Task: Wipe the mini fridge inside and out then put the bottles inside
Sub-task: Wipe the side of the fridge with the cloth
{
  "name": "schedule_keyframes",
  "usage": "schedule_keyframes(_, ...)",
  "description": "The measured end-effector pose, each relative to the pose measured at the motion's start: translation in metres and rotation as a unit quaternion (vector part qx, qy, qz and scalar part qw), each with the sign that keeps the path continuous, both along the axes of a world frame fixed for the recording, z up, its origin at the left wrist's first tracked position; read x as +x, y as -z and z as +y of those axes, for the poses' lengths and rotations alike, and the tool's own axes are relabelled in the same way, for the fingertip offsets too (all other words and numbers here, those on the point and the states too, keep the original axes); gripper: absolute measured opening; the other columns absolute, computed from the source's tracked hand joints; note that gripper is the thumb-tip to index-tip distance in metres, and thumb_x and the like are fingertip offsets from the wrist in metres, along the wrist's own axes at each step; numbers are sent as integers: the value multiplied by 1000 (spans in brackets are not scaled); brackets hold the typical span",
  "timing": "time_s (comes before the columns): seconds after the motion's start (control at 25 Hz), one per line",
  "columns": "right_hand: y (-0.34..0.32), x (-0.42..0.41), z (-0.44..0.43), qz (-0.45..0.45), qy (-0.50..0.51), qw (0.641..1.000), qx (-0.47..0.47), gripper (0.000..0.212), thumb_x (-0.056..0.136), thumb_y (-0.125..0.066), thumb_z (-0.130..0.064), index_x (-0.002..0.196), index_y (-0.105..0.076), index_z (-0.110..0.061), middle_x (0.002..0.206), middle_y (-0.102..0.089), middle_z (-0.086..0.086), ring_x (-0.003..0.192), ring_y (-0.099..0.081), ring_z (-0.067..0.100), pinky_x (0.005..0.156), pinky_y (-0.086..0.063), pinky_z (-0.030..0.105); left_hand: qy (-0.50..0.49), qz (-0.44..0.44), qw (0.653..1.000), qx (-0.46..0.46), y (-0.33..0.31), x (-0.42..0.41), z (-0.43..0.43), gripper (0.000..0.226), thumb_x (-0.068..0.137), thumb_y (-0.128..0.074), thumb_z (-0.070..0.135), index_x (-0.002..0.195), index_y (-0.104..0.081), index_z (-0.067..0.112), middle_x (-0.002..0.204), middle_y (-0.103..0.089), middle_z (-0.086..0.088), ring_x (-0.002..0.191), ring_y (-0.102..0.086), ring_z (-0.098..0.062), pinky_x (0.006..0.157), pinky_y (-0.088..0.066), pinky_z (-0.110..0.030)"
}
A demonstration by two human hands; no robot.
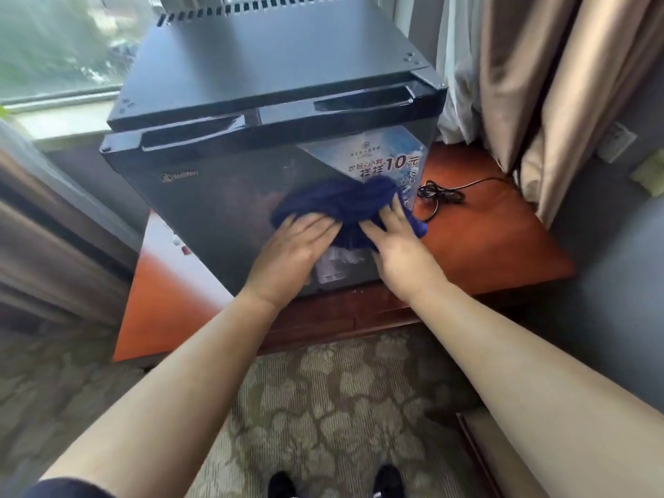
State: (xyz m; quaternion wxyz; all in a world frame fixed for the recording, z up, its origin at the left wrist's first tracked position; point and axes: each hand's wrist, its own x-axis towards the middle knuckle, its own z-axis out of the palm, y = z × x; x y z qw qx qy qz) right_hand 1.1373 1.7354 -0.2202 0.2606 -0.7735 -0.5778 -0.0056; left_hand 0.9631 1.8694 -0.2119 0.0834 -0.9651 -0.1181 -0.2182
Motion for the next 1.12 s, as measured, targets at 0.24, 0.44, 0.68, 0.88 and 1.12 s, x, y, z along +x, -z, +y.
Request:
schedule_keyframes(0.24, -7, -46, 19, 23, -4, 999, 25, 67, 88, -60, 15, 151, -49, -6, 165, -32, 21, 158, -7, 44, 123, -21, 44, 4, 6, 1000, 14, -9, -40, 18, 53, 92, -42, 7, 142, -59, 7, 141, -63, -8, 134, -43, -22, 107, -46, -50)
schedule_keyframes(0.44, -45, -75, 37, 35, 31, 990, 133, 65, 90, -63, 10, 152, -49, -7, 163, -36, 20, 157, -18, 44, 125, -29, 51, 25, -82, 995, 57, -66, -52, 34, 44, 98, -50, 3, 140, -61, 8, 142, -63, -7, 133, -51, -25, 109, -45, -47)
schedule_keyframes(0.68, -73, -82, 56, -9, 88, 971, 223, 42, 86, -67, 1, 126, -71, -9, 141, -51, 23, 127, -44, 38, 115, -40, 39, 30, -119, 991, 58, -76, -57, 39, 36, 107, -46, 9, 137, -65, 15, 137, -66, 0, 126, -57, -25, 105, -47, -39)
schedule_keyframes(0.88, -36, -92, 66, -16, 101, 981, 166, 41, 80, -68, 1, 120, -70, -7, 136, -50, 25, 118, -43, 37, 108, -40, 38, 35, -116, 992, 26, -32, -59, 51, 43, 110, -32, 12, 127, -71, 12, 126, -71, -2, 116, -63, -28, 97, -52, -42)
schedule_keyframes(1.12, 50, -104, 67, 29, 102, 992, 65, 46, 76, -73, 6, 118, -69, -12, 133, -49, 18, 119, -45, 37, 108, -42, 41, 66, -63, 996, 0, 59, -74, 61, 38, 99, -45, 6, 124, -73, 9, 122, -73, -6, 119, -52, -23, 96, -44, -38)
